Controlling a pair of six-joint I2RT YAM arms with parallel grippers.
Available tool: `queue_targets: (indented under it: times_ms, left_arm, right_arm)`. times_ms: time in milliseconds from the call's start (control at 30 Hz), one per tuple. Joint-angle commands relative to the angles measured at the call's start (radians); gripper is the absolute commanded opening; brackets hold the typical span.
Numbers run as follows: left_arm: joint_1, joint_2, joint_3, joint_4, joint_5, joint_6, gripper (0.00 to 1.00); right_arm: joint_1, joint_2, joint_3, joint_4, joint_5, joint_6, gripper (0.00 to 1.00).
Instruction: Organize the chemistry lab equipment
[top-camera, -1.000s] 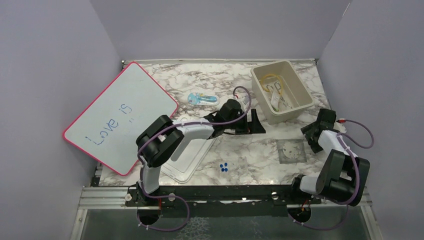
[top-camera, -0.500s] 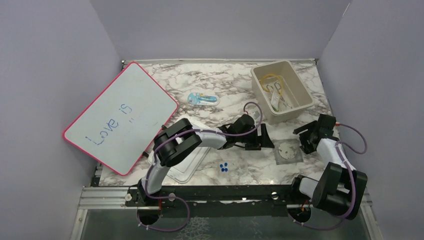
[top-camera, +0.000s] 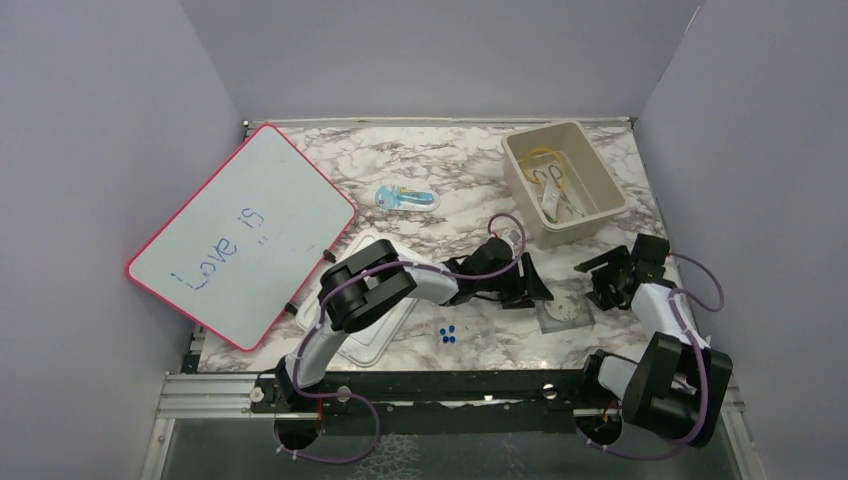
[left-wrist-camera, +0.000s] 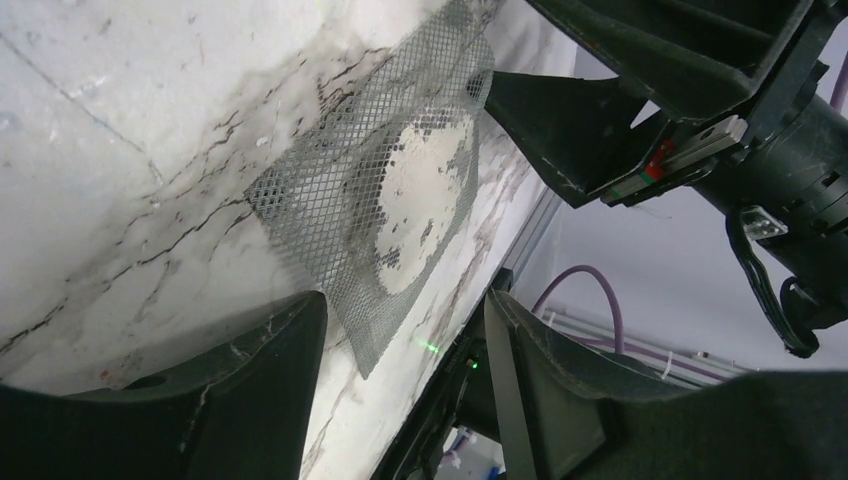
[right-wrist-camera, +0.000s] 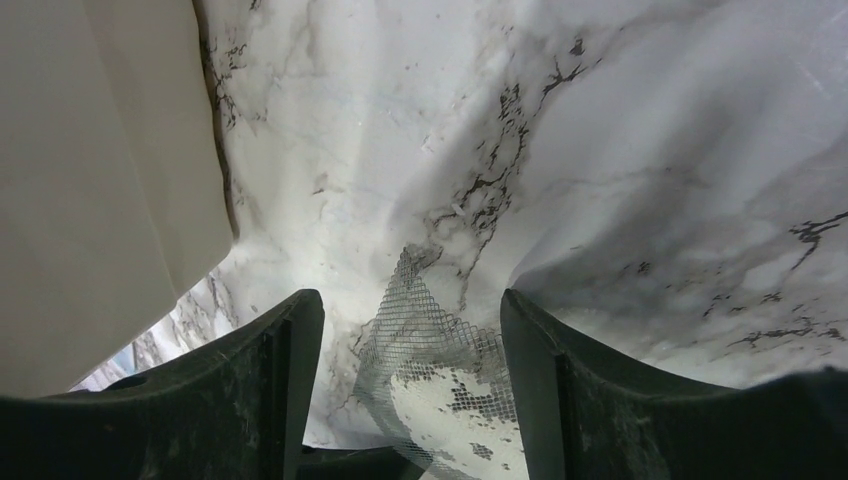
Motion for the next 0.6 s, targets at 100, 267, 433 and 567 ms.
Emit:
queue_targets:
  times_ms: [100, 267, 433, 567]
  left_arm:
    - [-0.014, 0.025, -0.018, 0.107, -0.006, -0.082, 0.57]
    - [-0.019, 0.039, -0.004, 0.195, -0.016, -0.006, 0.50]
    - [-0.020, 0.022, -0.045, 0.298, 0.002, -0.012, 0.29]
    - [-0.025, -0.031, -0.093, 0.305, -0.003, 0.030, 0.10]
  right_arm:
    - [-0.001, 0.001, -0.053, -0.062, -0.062, 0.007, 0.68]
    - [-0.002, -0.017, -0.063, -0.052, -0.104, 0.021, 0.67]
    - [-0.002, -0.026, -0.052, -0.064, -0.118, 0.011, 0.66]
    - [-0.001, -0.061, -0.025, -0.085, -0.068, -0.008, 0.66]
